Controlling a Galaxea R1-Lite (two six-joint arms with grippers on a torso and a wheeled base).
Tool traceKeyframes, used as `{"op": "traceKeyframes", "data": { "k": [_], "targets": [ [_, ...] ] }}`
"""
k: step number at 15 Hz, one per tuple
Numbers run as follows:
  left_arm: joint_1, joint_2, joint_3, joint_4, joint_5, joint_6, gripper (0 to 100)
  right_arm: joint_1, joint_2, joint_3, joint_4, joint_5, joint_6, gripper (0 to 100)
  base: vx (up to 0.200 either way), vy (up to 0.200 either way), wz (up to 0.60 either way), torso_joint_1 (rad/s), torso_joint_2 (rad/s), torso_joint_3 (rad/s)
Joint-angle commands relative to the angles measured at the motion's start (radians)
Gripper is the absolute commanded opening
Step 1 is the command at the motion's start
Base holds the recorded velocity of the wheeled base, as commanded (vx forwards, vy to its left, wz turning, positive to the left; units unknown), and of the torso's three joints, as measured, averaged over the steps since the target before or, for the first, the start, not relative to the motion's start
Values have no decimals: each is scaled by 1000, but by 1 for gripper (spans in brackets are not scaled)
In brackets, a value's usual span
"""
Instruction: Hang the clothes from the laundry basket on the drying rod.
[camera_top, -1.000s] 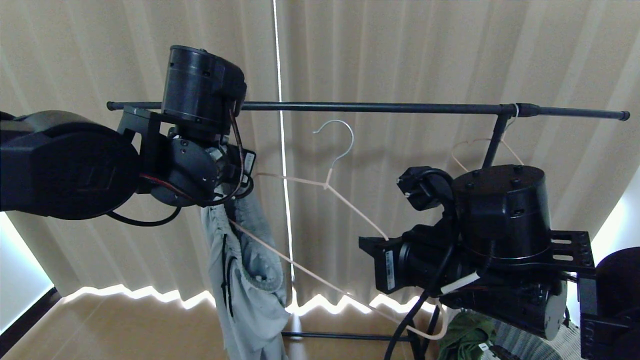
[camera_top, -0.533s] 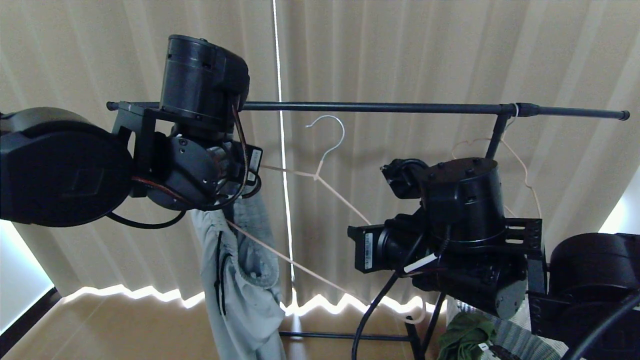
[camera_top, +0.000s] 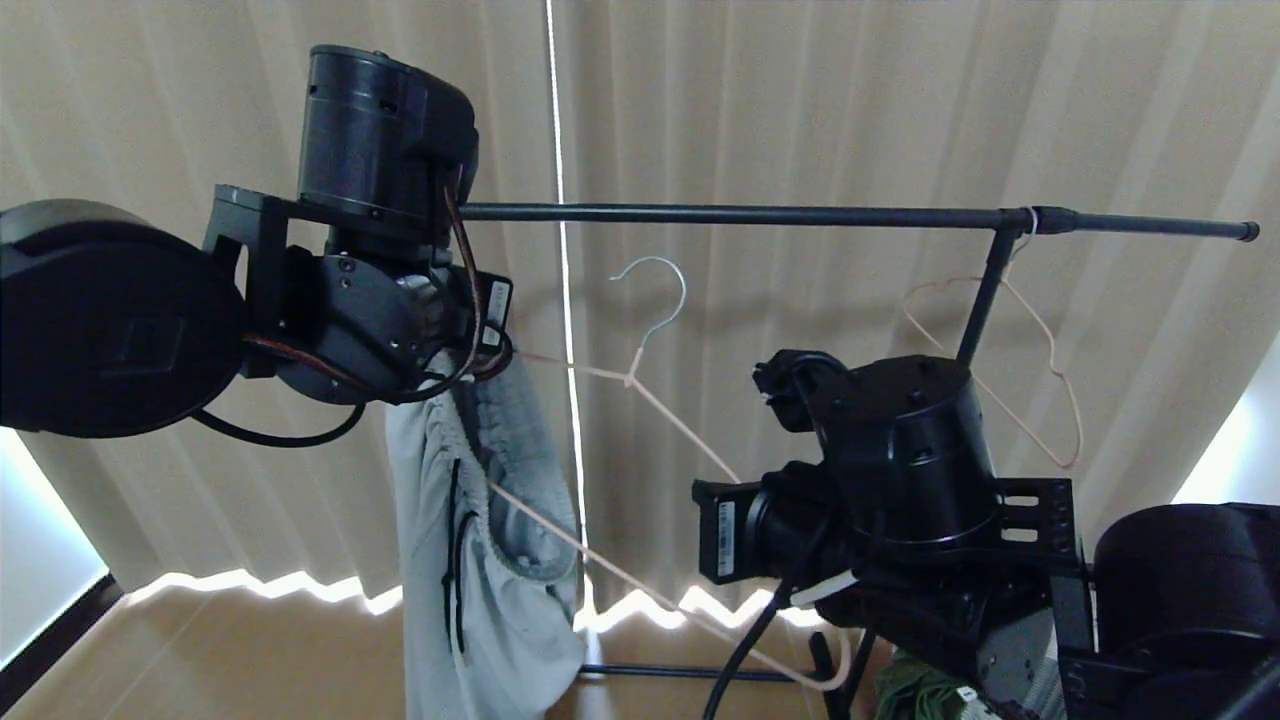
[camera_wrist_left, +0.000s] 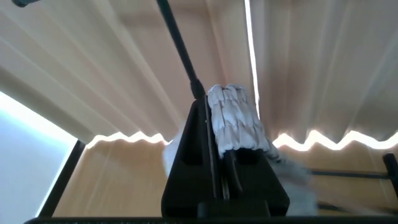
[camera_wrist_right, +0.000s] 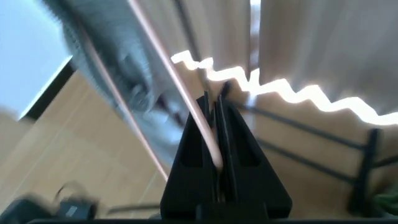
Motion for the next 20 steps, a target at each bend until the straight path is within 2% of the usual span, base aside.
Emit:
{"op": "traceKeyframes", "data": {
  "k": [1,4,9,16,20],
  "targets": [
    [1,-16,15,2,8,0,0,-57,-5,-4,1,-24,-1,0,0,0,0,0,0,0],
    [0,-29,47,5,9,2,0,-111,-2,-22,-7,-27,1,0,0,0,0,0,0,0],
    [-36,-48,65,52,9,3,0,-121,30,-85,-6,-59,1,0,0,0,0,0,0,0],
    [-167,-42,-4,51,8,2,0,-60,101,-128,-15,-60,-21,0,0,0,0,0,0,0],
    [-215,-45,2,48,8,0,0,-40,112,-159,-15,-59,-35,0,0,0,0,0,0,0]
  ]
}}
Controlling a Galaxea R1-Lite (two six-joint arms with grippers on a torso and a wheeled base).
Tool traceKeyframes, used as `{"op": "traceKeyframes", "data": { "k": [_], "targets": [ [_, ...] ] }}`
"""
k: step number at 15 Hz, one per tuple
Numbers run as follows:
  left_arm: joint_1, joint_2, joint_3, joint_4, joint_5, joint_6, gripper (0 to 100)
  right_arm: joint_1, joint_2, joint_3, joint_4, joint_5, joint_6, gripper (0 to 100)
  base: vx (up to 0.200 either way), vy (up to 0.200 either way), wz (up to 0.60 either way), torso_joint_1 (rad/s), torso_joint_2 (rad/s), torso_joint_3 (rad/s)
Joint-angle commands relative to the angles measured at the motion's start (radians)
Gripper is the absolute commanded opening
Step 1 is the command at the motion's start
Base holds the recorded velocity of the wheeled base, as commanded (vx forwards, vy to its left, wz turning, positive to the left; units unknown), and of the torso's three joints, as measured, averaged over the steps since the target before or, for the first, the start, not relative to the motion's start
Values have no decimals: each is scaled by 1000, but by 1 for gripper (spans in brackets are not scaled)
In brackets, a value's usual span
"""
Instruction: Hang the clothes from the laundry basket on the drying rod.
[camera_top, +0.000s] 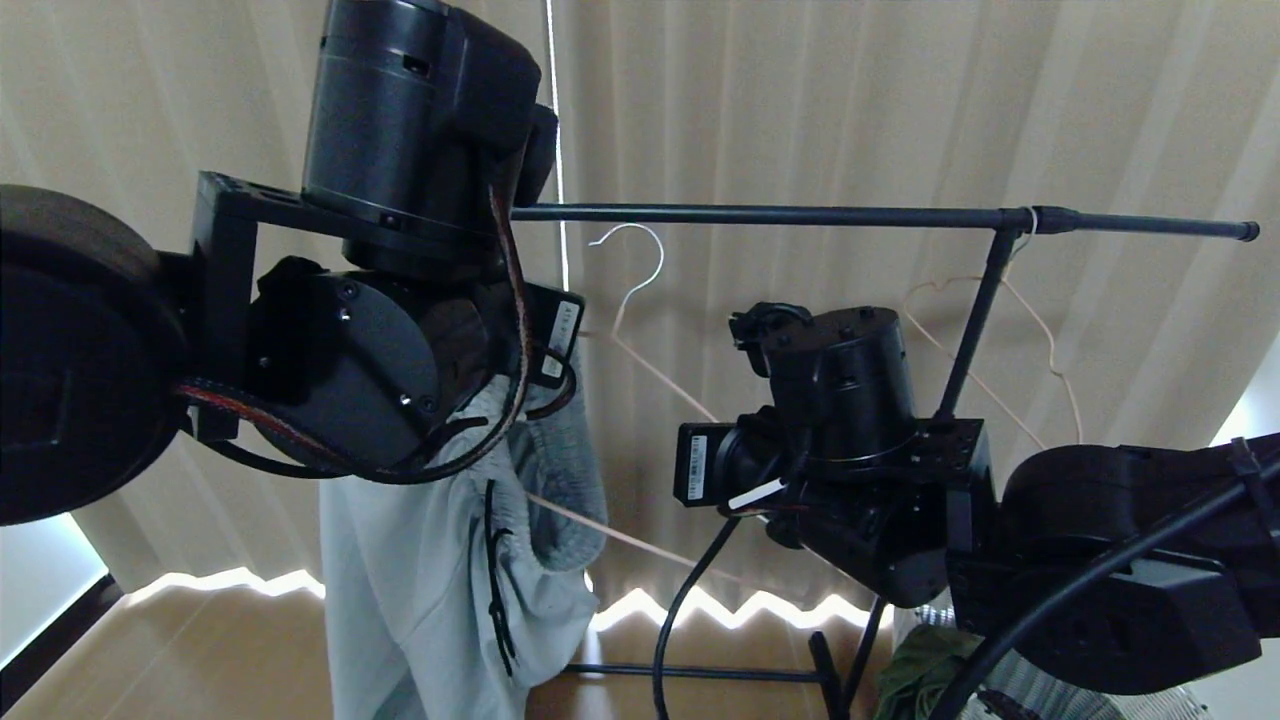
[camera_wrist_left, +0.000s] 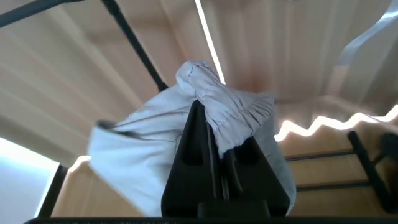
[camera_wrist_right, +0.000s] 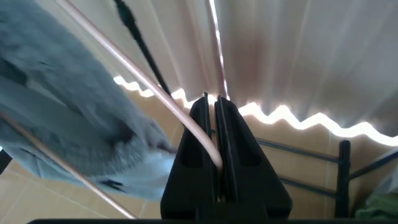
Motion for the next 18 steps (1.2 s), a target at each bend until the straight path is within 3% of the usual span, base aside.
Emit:
{"op": "traceKeyframes", "data": {
  "k": [1,6,13,18],
  "targets": [
    [-33,-3,4,-1,-6,1,0,3,14,-6,1,0,-6,0,0,0,0,0,0,0],
    [-66,-5,35,2,-78,12,0,3,15,-6,-12,0,-28,0,0,0,0,0,0,0],
    [-70,-23,135,-9,-87,35,0,-15,6,57,-182,0,-117,0,0,0,0,0,0,0],
    [-82,-29,244,-124,-88,42,0,-15,-24,63,-190,0,-121,0,0,0,0,0,0,0]
  ]
}}
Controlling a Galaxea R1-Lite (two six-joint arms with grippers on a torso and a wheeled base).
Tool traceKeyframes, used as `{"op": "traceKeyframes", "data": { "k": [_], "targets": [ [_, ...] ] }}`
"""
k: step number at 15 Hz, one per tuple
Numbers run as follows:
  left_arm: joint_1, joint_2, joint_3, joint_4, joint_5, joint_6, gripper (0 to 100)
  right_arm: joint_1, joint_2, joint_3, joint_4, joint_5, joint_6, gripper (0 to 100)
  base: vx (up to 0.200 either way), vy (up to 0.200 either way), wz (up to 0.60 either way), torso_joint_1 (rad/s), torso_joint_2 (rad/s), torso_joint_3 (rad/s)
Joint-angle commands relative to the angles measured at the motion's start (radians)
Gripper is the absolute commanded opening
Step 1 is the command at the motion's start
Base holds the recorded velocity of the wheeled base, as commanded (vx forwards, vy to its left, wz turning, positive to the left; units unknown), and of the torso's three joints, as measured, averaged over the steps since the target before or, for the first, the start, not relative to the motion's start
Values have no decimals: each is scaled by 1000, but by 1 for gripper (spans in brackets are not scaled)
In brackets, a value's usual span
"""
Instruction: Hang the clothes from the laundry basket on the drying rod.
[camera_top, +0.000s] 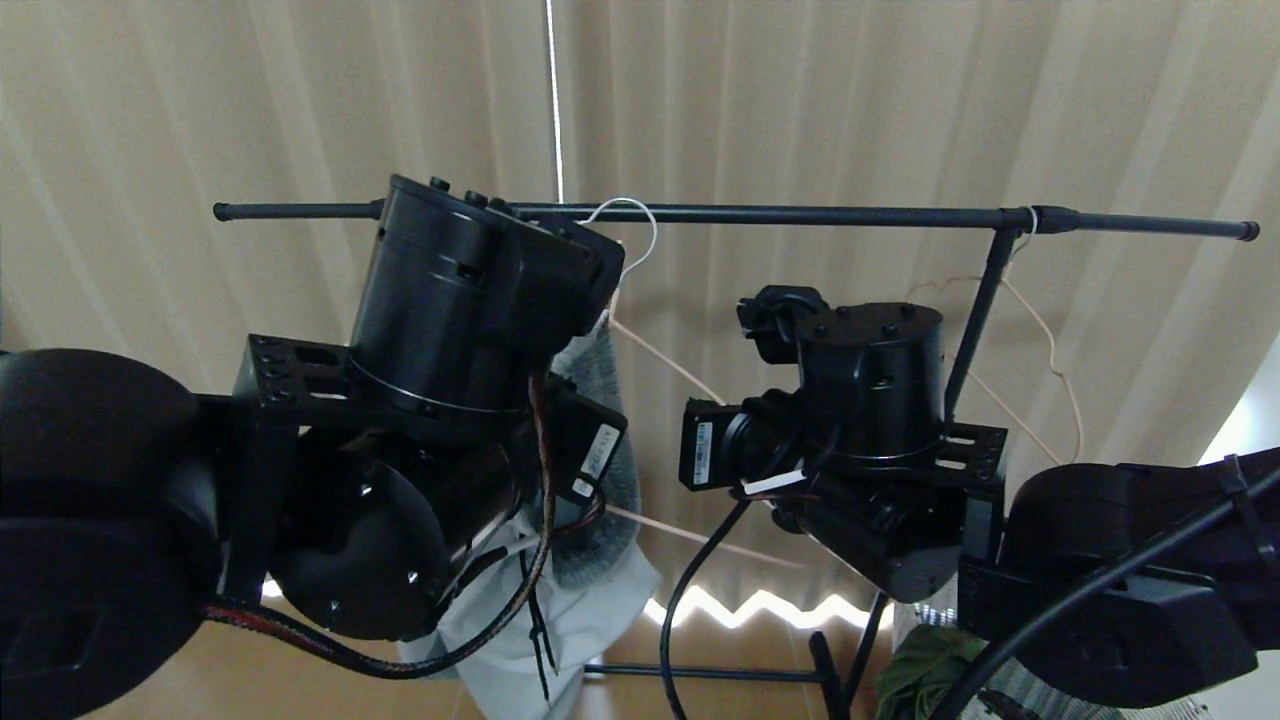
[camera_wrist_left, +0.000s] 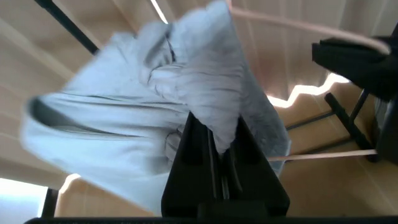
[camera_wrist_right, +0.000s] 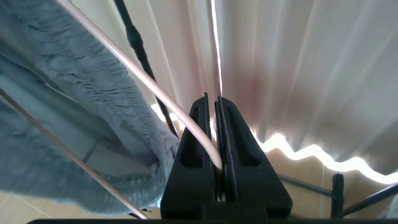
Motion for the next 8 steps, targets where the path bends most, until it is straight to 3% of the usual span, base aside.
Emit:
{"op": "traceKeyframes", "data": {
  "k": [1,2,8],
  "targets": [
    [-3,-6,17,-2,0,1,0,0,-22,5,-1,-1,-3,0,0,0,0,0,0,0],
    [-7,-9,17,-2,0,2,100,0,-29,11,-1,1,-14,0,0,0,0,0,0,0],
    [-44,-52,60,-25,0,1,100,-49,-32,34,-73,1,-70,0,0,0,0,0,0,0]
  ]
}}
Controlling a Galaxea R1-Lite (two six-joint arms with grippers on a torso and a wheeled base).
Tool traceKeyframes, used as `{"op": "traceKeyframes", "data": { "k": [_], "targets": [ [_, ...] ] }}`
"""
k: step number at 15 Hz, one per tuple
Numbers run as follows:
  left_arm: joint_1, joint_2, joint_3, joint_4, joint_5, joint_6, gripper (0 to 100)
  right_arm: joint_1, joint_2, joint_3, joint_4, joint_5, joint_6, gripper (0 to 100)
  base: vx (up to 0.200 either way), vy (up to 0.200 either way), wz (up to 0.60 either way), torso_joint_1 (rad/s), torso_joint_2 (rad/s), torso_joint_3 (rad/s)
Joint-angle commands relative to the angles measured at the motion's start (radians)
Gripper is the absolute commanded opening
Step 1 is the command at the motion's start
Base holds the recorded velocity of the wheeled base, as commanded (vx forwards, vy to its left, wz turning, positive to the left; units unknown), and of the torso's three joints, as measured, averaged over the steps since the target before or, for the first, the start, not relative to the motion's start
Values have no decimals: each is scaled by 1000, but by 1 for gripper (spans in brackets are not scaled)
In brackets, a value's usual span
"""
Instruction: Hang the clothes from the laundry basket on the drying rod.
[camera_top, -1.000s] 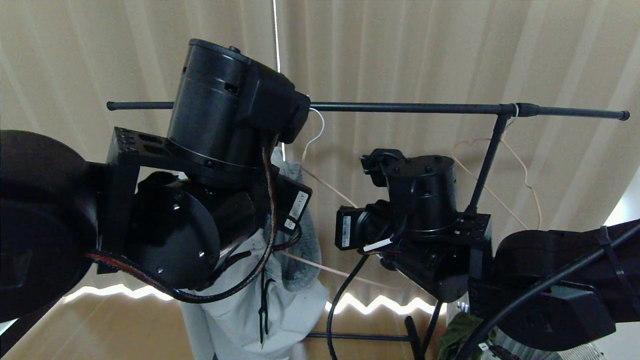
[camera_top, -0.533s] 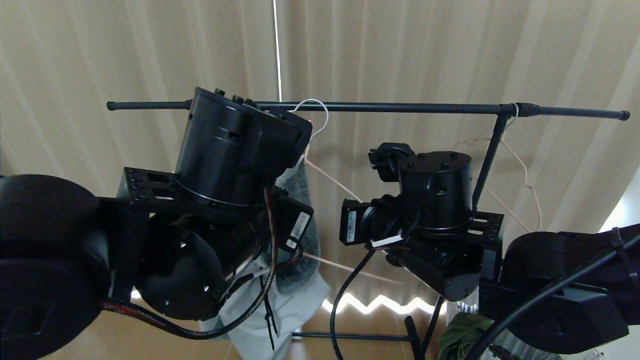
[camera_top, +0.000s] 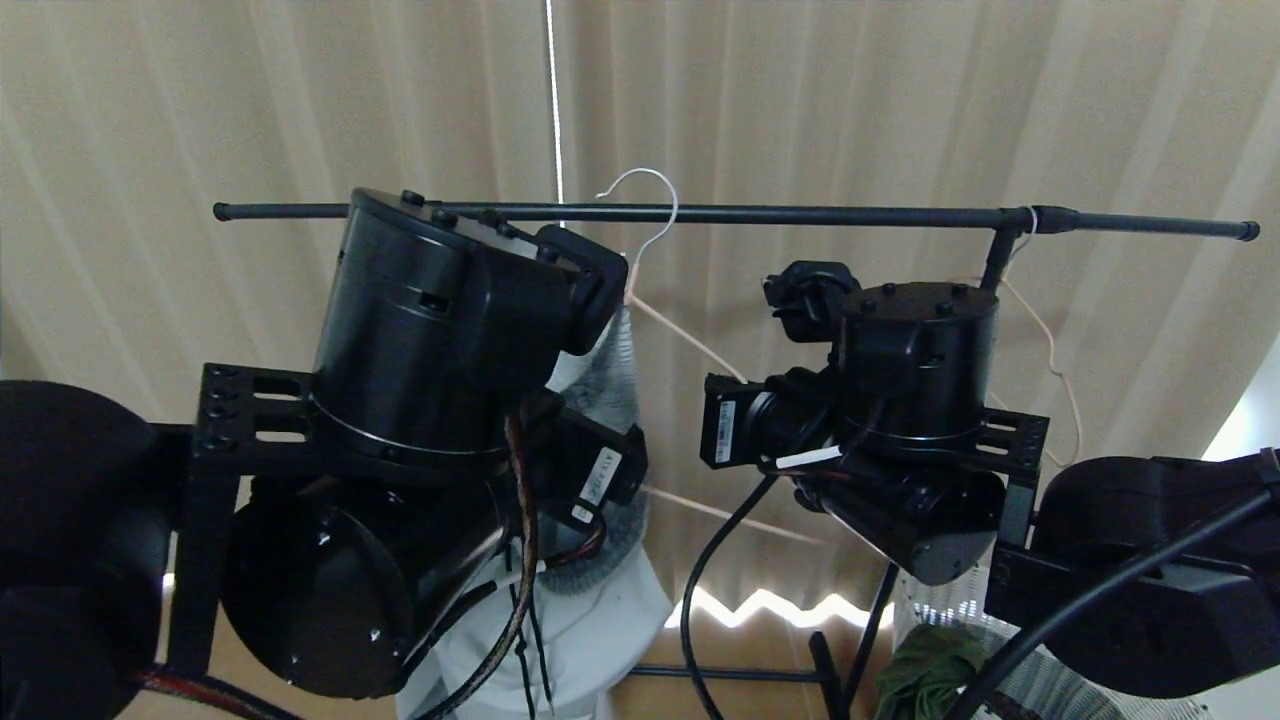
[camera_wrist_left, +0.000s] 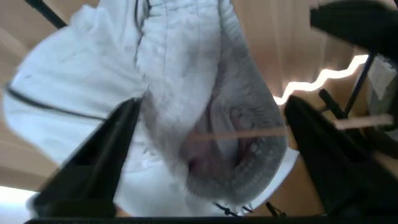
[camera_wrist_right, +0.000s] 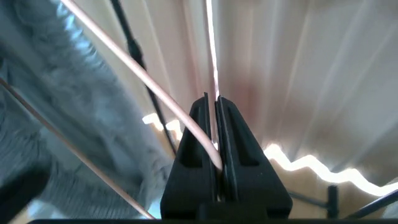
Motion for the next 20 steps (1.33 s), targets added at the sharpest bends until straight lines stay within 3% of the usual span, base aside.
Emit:
{"op": "traceKeyframes", "data": {
  "k": [1,4,7,13,15,16,17,19,20],
  "targets": [
    [-20,-22,33,-27,1,1,100,-31,-3,18,-32,0,-22,0,0,0,0,0,0,0],
    [-23,-50,79,-98,-7,41,100,-82,-12,50,-80,2,-68,0,0,0,0,0,0,0],
    [-20,-111,194,-164,-80,110,100,-111,-41,52,-80,8,-81,0,0,0,0,0,0,0],
    [61,-163,401,-454,-157,326,100,-151,-107,126,-80,9,-144,0,0,0,0,0,0,0],
    [106,-216,478,-484,-301,368,100,-183,-127,138,-77,9,-150,0,0,0,0,0,0,0],
    [117,-225,487,-484,-335,378,100,-186,-129,138,-75,9,-150,0,0,0,0,0,0,0],
    [156,-254,490,-484,-453,428,100,-195,-132,139,-75,9,-151,0,0,0,0,0,0,0],
    [216,-272,458,-484,-582,478,100,-198,-136,155,-77,12,-167,0,0,0,0,0,0,0],
    [235,-274,447,-484,-606,484,100,-198,-135,158,-78,16,-171,0,0,0,0,0,0,0]
  ]
}}
